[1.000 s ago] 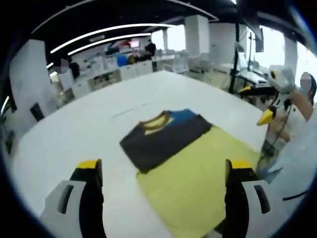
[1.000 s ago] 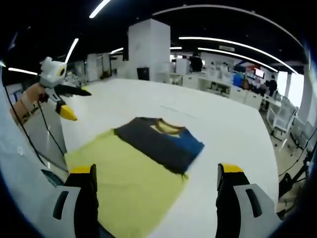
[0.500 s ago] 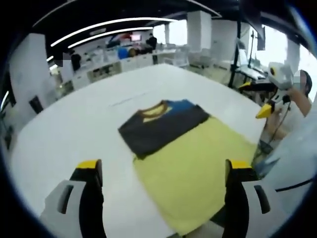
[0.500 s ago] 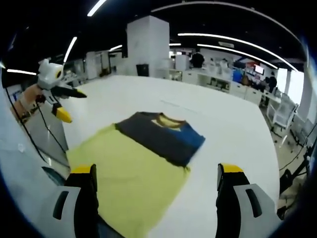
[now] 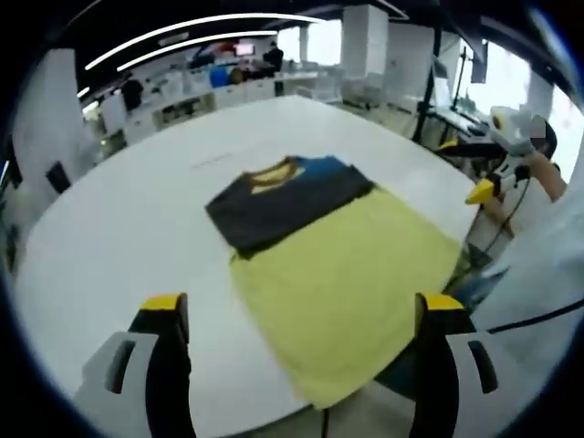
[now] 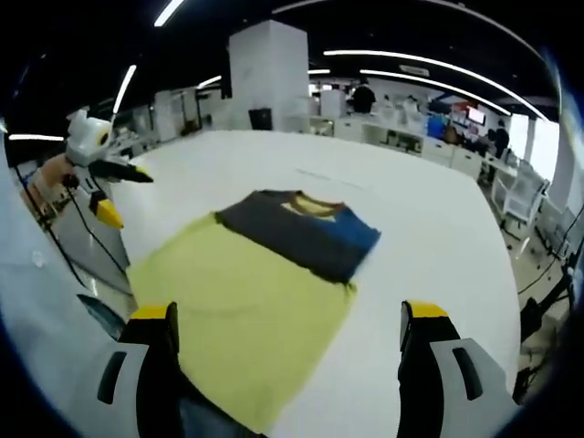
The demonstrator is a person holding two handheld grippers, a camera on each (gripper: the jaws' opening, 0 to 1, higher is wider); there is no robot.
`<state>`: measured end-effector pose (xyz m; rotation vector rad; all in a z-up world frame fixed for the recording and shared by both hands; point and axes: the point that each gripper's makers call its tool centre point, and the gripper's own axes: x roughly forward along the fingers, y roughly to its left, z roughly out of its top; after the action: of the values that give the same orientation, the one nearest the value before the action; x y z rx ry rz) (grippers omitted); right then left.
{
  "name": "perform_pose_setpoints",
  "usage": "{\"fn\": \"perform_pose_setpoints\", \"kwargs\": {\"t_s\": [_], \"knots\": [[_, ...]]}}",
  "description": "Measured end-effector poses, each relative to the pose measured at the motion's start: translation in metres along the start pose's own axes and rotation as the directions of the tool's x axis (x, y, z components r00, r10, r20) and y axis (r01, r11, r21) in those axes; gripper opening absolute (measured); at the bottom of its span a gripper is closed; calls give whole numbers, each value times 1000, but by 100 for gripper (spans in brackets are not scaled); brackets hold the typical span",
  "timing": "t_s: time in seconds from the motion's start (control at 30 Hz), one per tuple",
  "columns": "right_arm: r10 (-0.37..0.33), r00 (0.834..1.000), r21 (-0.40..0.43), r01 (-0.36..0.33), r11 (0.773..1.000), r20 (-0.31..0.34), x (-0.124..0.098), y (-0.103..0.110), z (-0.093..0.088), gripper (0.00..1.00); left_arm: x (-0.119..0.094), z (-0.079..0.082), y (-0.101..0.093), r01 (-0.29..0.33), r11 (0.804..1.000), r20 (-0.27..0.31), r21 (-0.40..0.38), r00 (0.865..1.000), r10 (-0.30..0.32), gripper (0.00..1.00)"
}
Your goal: Fold the garment on the visible template until the final outline fits inside the template.
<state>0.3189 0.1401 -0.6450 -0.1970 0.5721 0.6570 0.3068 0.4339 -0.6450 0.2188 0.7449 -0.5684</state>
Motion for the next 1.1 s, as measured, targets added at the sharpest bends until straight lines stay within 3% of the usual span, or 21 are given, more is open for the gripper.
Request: {"fn": "perform_pose_setpoints", "kwargs": {"t_s": [0.53,0.67,1.1], "knots": [[-3,999,24,4,1000,-46,-7,1,-23,100,-7,-33,-9,16,998,-75,-69,997,-21,99],[2,998,35,0,999,-62,-8,4,-30,100,-7,-45,-13,17,997,-119,-71,993,-25,99],[4,996,90,4,996,-92,-11,10,-48,100,-12,-65,-25,32,988,-182,-150,982,-60,99]]}}
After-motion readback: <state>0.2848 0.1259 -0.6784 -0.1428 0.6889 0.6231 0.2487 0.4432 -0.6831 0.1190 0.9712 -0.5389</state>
